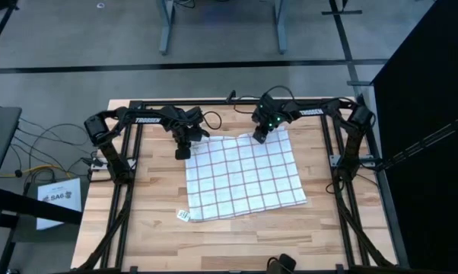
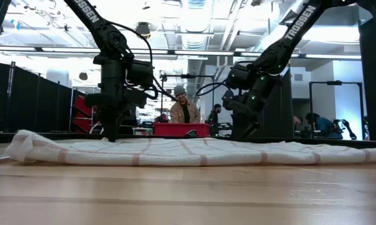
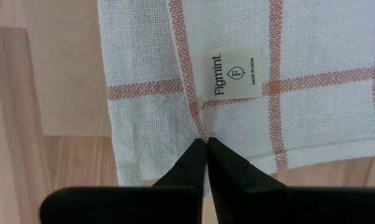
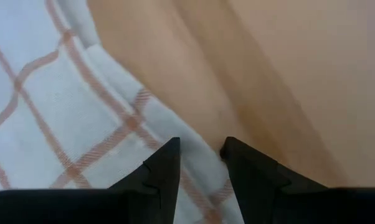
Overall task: Roll towel
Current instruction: Fold the towel
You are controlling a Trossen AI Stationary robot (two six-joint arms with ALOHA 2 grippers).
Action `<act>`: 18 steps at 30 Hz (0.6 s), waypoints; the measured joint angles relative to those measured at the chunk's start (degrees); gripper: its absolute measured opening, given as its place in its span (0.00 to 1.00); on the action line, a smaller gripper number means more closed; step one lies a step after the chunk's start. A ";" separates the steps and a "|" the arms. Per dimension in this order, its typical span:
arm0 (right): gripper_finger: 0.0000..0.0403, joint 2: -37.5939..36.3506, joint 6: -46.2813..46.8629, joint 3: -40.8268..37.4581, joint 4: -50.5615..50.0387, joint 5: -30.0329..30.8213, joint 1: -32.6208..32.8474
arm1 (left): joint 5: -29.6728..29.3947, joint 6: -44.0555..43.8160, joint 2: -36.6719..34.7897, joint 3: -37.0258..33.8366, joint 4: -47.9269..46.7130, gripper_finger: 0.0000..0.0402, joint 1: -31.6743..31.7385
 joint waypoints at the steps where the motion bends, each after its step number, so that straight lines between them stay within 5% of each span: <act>1: 0.29 0.00 -0.02 0.00 0.13 0.00 -0.38 | 0.01 -0.07 0.00 0.00 -0.05 0.00 0.00; 18: 0.29 0.65 -2.31 -0.99 -0.20 0.48 -1.22 | -0.14 -0.17 -0.24 0.14 -1.68 0.00 -0.02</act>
